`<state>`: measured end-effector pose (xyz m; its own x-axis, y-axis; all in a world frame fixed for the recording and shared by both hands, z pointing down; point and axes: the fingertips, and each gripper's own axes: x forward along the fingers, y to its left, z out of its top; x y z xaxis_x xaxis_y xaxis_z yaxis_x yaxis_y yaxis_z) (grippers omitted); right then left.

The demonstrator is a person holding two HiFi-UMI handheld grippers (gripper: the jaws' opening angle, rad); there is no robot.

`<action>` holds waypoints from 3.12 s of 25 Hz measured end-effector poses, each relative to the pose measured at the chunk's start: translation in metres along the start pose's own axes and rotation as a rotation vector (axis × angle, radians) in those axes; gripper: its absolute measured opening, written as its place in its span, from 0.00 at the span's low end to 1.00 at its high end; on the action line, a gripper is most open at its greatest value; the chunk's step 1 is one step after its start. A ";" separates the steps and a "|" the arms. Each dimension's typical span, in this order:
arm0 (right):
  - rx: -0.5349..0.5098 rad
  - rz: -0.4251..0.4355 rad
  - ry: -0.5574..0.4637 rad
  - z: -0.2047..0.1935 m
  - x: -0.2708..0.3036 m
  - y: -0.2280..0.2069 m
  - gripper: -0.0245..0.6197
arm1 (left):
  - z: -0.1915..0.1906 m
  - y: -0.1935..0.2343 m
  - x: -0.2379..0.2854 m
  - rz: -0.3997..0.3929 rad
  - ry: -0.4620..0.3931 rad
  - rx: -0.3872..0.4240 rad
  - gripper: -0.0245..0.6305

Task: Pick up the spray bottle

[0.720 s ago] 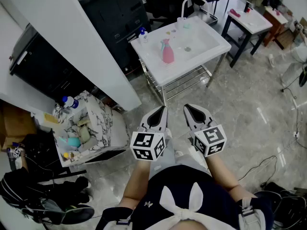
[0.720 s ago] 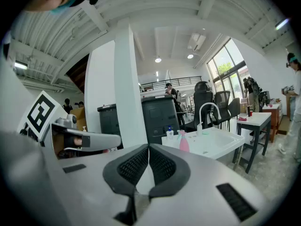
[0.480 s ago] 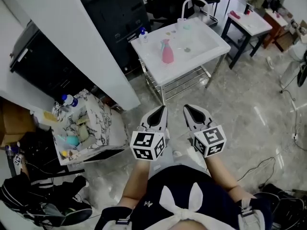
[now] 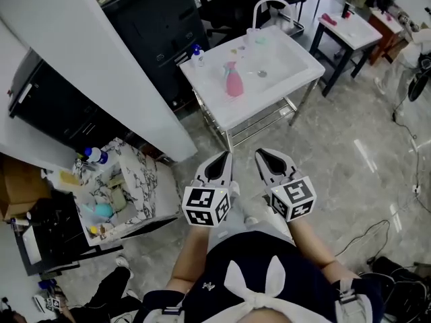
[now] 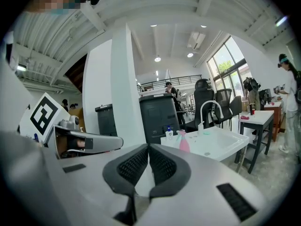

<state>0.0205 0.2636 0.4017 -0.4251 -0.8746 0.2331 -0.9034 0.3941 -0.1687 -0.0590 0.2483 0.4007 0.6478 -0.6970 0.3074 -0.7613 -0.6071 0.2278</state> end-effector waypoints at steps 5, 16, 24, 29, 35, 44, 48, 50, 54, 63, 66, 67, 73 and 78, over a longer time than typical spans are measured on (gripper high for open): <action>0.005 -0.012 0.010 0.007 0.032 -0.020 0.08 | 0.007 0.022 0.030 -0.005 0.027 0.001 0.08; 0.011 -0.031 0.011 0.029 0.100 -0.057 0.08 | 0.026 0.072 0.089 -0.019 0.063 -0.006 0.08; 0.027 -0.081 0.008 0.032 0.142 -0.074 0.08 | 0.035 0.108 0.119 -0.050 0.086 0.013 0.08; 0.019 -0.120 0.007 0.035 0.165 -0.081 0.09 | 0.044 0.129 0.131 -0.072 0.088 0.021 0.08; 0.007 -0.143 -0.014 0.041 0.178 -0.083 0.09 | 0.044 0.144 0.139 -0.089 0.099 0.014 0.08; -0.028 -0.124 0.001 0.043 0.198 -0.089 0.42 | 0.035 0.155 0.155 -0.092 0.129 -0.002 0.08; -0.034 -0.113 0.023 0.041 0.208 -0.096 0.46 | 0.038 0.160 0.167 -0.086 0.136 -0.008 0.08; -0.023 -0.113 0.036 0.040 0.214 -0.103 0.48 | 0.044 0.163 0.174 -0.081 0.132 -0.005 0.08; -0.014 -0.116 0.042 0.045 0.227 -0.118 0.49 | 0.054 0.171 0.188 -0.073 0.128 0.006 0.08; -0.016 -0.112 0.052 0.055 0.250 -0.151 0.49 | 0.069 0.189 0.219 -0.041 0.127 0.000 0.08; -0.017 -0.109 0.055 0.057 0.258 -0.158 0.49 | 0.074 0.194 0.227 -0.034 0.123 -0.002 0.08; -0.017 -0.107 0.058 0.058 0.260 -0.160 0.49 | 0.075 0.196 0.229 -0.031 0.124 -0.003 0.08; -0.013 -0.088 0.082 0.057 0.275 -0.170 0.49 | 0.079 0.204 0.239 -0.015 0.128 -0.014 0.08; -0.008 -0.071 0.109 0.053 0.287 -0.177 0.49 | 0.080 0.213 0.247 0.001 0.132 -0.023 0.08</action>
<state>0.0616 -0.0722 0.4477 -0.3635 -0.8647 0.3466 -0.9316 0.3352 -0.1408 -0.0585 -0.0837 0.4511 0.6389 -0.6403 0.4264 -0.7633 -0.5966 0.2478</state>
